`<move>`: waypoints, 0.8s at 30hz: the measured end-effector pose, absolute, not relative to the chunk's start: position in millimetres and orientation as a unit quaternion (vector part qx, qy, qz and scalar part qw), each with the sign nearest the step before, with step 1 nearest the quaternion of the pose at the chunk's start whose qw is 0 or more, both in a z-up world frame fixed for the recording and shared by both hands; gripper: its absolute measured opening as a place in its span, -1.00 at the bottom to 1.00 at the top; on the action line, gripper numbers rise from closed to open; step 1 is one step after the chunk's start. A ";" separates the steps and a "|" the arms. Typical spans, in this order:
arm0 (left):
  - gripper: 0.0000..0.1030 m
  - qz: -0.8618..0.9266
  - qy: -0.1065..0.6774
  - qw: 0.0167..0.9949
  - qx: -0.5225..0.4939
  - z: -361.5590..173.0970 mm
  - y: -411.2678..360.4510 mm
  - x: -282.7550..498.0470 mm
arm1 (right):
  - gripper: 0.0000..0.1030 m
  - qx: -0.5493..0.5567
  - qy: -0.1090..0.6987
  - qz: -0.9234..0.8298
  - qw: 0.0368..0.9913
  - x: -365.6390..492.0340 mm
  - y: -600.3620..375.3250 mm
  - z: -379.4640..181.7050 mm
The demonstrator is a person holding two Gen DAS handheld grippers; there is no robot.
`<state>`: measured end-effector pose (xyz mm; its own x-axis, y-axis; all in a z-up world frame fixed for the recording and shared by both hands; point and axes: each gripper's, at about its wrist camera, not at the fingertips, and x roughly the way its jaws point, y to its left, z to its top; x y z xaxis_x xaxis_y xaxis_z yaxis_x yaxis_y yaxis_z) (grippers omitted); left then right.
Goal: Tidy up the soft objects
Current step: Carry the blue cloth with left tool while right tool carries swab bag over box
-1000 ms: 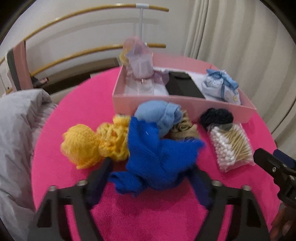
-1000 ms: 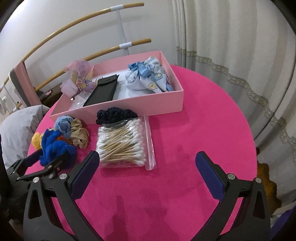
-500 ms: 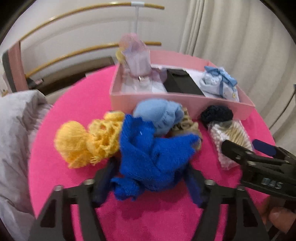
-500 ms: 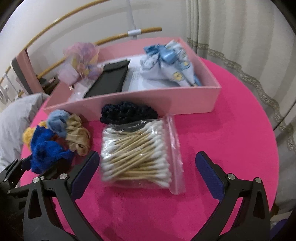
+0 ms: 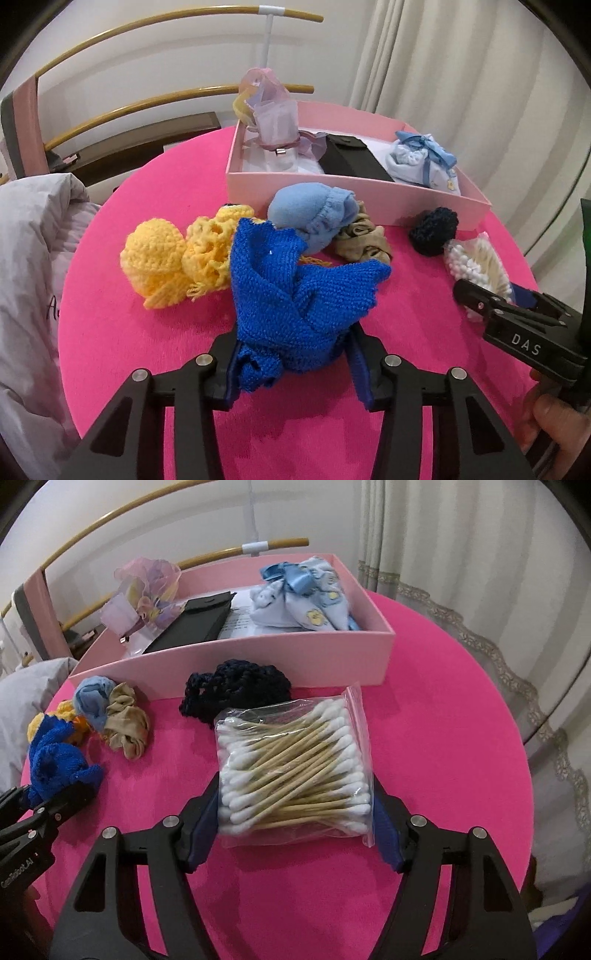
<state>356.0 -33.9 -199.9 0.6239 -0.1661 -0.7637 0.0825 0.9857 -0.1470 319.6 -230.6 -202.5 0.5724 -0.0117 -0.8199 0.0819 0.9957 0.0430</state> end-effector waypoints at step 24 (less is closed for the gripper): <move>-0.20 -0.058 0.407 0.911 -0.019 -168.2 -39.5 328.5 | 0.32 0.051 0.445 0.022 0.894 286.9 -213.6 -176.0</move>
<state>328.5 -39.5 -168.2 0.6613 -0.1201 -0.7404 0.0896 0.9927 -0.0811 286.9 -213.6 -176.0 0.6029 0.0849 -0.7933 0.0057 0.9938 0.1106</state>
